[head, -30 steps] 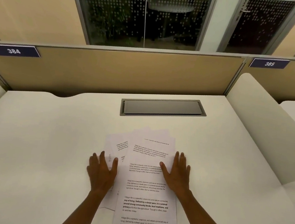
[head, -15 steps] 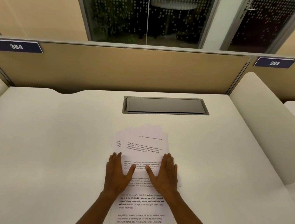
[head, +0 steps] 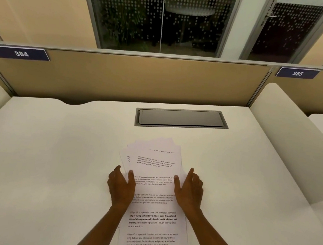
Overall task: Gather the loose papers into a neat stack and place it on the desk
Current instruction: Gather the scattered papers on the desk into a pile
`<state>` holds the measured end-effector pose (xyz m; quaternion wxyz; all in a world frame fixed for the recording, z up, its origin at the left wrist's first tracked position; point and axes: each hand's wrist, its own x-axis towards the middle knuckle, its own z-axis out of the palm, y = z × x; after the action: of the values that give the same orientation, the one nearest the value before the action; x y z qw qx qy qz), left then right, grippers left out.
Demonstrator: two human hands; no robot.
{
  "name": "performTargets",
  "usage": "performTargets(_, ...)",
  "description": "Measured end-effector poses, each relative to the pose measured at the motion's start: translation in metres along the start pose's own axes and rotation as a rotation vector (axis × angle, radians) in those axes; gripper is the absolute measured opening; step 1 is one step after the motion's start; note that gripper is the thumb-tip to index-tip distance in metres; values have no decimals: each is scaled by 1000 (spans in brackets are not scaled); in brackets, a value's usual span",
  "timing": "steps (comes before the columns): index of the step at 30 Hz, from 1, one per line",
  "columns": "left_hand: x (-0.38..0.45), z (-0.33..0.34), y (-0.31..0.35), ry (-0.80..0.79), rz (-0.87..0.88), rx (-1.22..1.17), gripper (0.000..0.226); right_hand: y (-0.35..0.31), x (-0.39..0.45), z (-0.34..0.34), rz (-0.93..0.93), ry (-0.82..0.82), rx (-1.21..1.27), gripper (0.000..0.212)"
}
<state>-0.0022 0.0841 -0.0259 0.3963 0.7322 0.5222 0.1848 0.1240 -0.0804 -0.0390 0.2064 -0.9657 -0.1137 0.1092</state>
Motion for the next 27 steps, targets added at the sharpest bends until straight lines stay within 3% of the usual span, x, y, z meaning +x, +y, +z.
performTargets(5, -6, 11, 23, -32, -155, 3, 53, -15, 3, -3, 62, -57, -4, 76)
performTargets(11, -2, 13, 27, -39, -202, -44, 51, -24, 8, -10, 97, -128, 63, 68)
performTargets(18, 18, -9, 14, 67, -279, -109, 53, -1, 24, -27, 204, -55, 190, 60)
performTargets(27, 7, 0, 27, -134, -241, -154, 67, -20, 20, -20, 192, -199, 199, 65)
